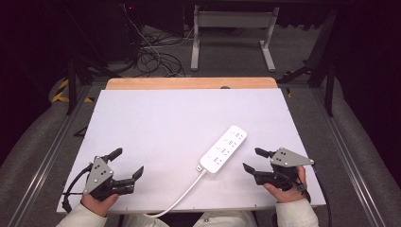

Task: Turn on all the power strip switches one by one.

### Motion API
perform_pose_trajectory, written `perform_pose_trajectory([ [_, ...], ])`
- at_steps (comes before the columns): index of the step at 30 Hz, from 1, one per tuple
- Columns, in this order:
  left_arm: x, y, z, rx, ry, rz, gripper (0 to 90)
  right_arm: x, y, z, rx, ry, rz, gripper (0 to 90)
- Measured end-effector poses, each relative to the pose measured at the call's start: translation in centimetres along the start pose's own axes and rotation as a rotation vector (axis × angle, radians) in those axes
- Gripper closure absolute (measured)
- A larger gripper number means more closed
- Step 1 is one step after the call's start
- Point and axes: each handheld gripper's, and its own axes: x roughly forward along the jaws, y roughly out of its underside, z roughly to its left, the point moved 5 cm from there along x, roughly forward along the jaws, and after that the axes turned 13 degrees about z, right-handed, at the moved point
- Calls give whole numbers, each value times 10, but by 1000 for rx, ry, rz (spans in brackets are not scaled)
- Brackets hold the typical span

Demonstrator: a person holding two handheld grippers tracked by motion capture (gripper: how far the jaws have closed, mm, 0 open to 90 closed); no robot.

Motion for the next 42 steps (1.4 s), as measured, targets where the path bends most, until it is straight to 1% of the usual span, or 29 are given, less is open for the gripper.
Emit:
perform_pose_trajectory([
  [6, 0, 0, 1, 18, -25, -2, 110, -1, -2, 2, -17, 11, 3, 343],
  [9, 0, 0, 0, 18, -25, -2, 109, -1, -2, 2, -16, 9, 6, 356],
  [11, -1, 0, 0, 21, -28, -8, 110, -2, -2, 3, -24, 14, 11, 371],
  [12, -1, 0, 0, 19, -27, -8, 110, -2, -2, 3, -32, 13, 11, 394],
  [14, -1, 0, 0, 21, -32, -9, 109, -2, -3, 3, -34, 13, 13, 405],
  [16, -1, 0, 0, 23, -35, -3, 112, -2, -2, 4, -35, 10, 26, 462],
  [18, -1, 0, 0, 32, -41, 4, 115, -3, -3, 4, -42, 12, 35, 500],
  [19, -1, 0, 0, 33, -42, 3, 115, -3, -3, 4, -42, 12, 35, 500],
  [23, -1, 0, 0, 37, -45, 3, 115, -5, -6, 5, -41, -9, 50, 572],
  [24, -1, 0, 0, 36, -45, 3, 115, -5, -7, 6, -38, -20, 60, 619],
  [25, -1, 0, 0, 36, -46, 2, 115, -5, -7, 6, -38, -20, 60, 619],
  [26, -1, 0, 0, 36, -47, 0, 115, -5, -9, 6, -41, -24, 67, 632],
  [28, -2, 0, 0, 37, -49, 1, 115, -5, -12, 7, -50, -32, 76, 688],
  [30, -2, 0, -1, 38, -50, -1, 115, -4, -17, 7, -51, -56, 87, 766],
  [31, -2, 0, -1, 39, -51, -1, 115, -4, -17, 7, -51, -56, 87, 766],
  [33, -2, 0, -1, 41, -53, -1, 115, -3, -23, 7, -61, -82, 101, 823],
  [34, -1, 0, -1, 41, -53, -1, 115, -3, -23, 7, -61, -82, 101, 823],
  [38, -1, 0, -1, 42, -55, 0, 115, -2, -31, 9, -74, -115, 107, 900],
  [42, -1, 0, -1, 41, -54, 0, 115, 1, -40, 11, -81, -139, 114, 900],
])
